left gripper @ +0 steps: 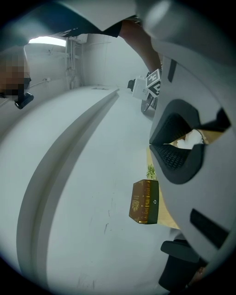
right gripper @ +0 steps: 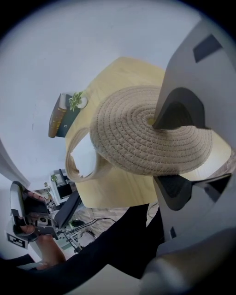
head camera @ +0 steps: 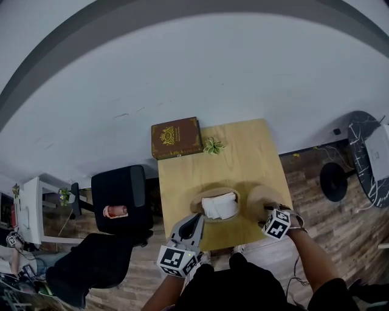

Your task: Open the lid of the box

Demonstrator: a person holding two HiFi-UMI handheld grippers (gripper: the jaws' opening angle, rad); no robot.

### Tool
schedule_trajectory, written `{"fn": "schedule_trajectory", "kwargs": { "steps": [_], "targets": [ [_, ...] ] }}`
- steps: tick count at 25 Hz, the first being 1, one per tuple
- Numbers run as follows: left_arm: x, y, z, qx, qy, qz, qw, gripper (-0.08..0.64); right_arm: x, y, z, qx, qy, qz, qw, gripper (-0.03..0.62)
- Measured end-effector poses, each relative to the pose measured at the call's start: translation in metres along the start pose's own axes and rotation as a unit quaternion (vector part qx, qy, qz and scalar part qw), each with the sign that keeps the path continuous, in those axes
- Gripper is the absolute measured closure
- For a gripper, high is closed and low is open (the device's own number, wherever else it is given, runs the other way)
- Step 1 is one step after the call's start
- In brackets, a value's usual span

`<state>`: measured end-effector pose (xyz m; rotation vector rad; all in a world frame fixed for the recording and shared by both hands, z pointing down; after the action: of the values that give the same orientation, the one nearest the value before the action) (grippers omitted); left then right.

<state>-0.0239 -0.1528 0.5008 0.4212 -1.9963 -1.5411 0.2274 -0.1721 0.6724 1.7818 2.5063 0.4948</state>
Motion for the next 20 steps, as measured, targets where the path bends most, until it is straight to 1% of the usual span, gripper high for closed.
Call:
{"fn": "schedule_trajectory", "kwargs": {
  "steps": [4, 8, 12, 15, 20],
  "targets": [
    [0.005, 0.005, 0.002, 0.013, -0.004, -0.002, 0.9999, 0.540, 0.003, 0.001, -0.014, 0.007, -0.009, 0.007, 1.000, 0.290],
    [0.006, 0.008, 0.000, 0.015, -0.005, 0.001, 0.9999, 0.540, 0.008, 0.003, -0.022, 0.014, -0.017, 0.012, 1.000, 0.291],
    [0.007, 0.004, -0.002, 0.011, -0.007, 0.005, 0.9999, 0.540, 0.009, -0.001, -0.028, 0.017, -0.013, 0.024, 0.999, 0.290],
    [0.006, 0.001, -0.004, 0.007, -0.005, 0.004, 1.0000, 0.540, 0.008, 0.002, -0.031, 0.028, -0.015, 0.031, 0.999, 0.290],
    [0.007, 0.005, -0.003, 0.011, -0.007, 0.004, 0.9999, 0.540, 0.009, 0.007, -0.040, 0.038, -0.013, 0.042, 0.998, 0.287]
  ]
}}
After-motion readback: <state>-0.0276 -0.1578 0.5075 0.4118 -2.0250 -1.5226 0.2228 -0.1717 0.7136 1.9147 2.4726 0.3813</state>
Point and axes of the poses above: the fingertips, and each gripper's own axes: z backward along the fingers, x to its left, y out of its underside, the point moved 3 cm from there along z, backward along the fingers, and after that the axes turned 8 degrees about y, right-handed, at the moved point
